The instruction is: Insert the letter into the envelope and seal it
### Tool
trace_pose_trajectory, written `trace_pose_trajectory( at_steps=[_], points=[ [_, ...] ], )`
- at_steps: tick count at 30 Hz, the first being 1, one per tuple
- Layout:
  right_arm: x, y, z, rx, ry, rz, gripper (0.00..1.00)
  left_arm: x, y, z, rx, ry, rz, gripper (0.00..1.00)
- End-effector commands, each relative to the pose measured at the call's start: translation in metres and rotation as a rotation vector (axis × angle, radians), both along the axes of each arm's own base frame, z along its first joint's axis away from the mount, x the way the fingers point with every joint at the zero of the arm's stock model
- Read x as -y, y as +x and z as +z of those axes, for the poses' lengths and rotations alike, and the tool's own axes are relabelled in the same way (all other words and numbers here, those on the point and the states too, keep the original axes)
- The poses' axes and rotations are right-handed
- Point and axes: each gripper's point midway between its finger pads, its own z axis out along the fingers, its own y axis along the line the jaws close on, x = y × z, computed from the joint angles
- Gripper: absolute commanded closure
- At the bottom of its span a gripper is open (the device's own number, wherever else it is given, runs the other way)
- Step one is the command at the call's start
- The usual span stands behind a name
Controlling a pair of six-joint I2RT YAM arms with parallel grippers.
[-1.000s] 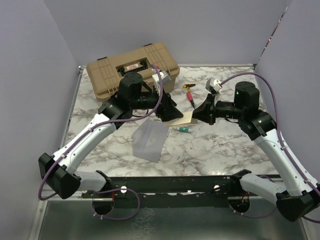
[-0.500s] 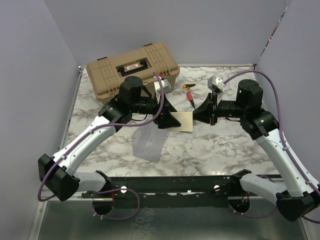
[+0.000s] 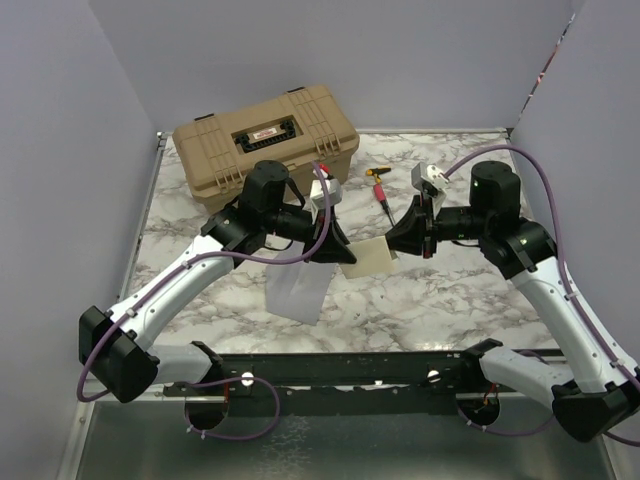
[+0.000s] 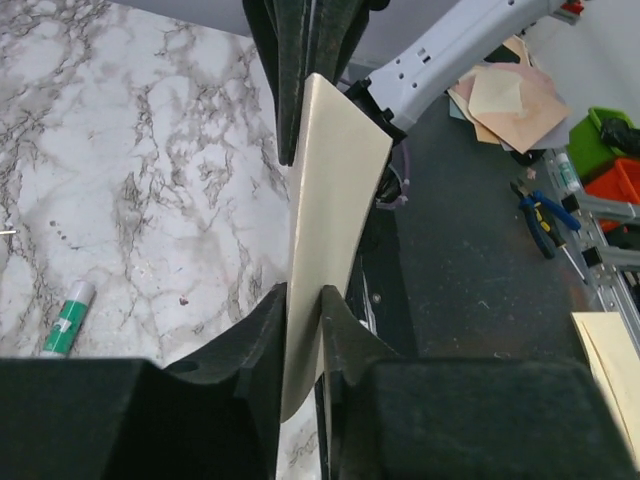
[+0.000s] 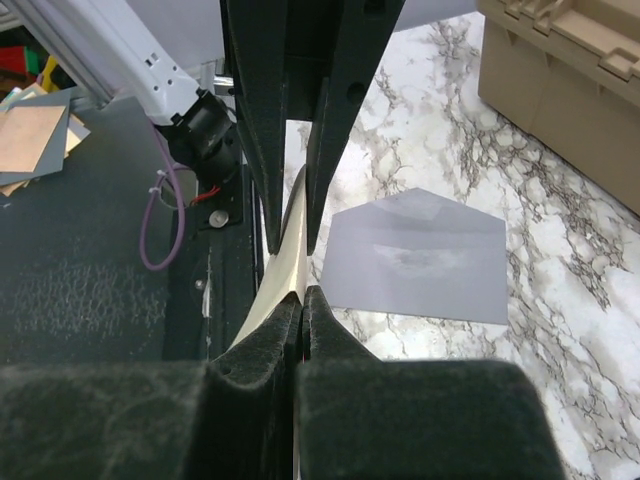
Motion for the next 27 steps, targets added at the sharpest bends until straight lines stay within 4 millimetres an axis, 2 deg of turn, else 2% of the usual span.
trace_pose_trajectory(
  at_steps=[1,7,14,17,19,24,27],
  points=[
    [0.001,-0.018,0.002,0.011,0.015,0.074,0.99,-0.005,-0.017,0.003,0.033,-0.04,-0.109,0.83],
    [0.0,-0.018,-0.003,-0.009,0.003,0.079,0.99,-0.006,-0.021,0.003,0.063,-0.055,-0.137,1.0],
    [0.006,-0.013,0.0,-0.005,-0.009,-0.007,0.97,-0.008,-0.011,0.004,0.108,-0.041,-0.053,1.0],
    [0.016,-0.001,0.003,0.014,-0.04,-0.141,0.76,-0.007,0.003,0.002,0.128,-0.017,0.036,1.0],
    [0.027,0.013,0.002,0.025,-0.078,-0.27,0.65,-0.007,0.02,-0.001,0.131,0.014,0.134,1.0],
    [0.056,0.049,0.003,-0.011,-0.139,-0.577,0.48,-0.006,0.046,-0.008,0.084,0.058,0.282,1.0],
    [0.067,0.068,0.005,-0.093,-0.104,-0.748,0.35,-0.007,0.066,0.001,0.053,0.033,0.42,1.0]
  ],
)
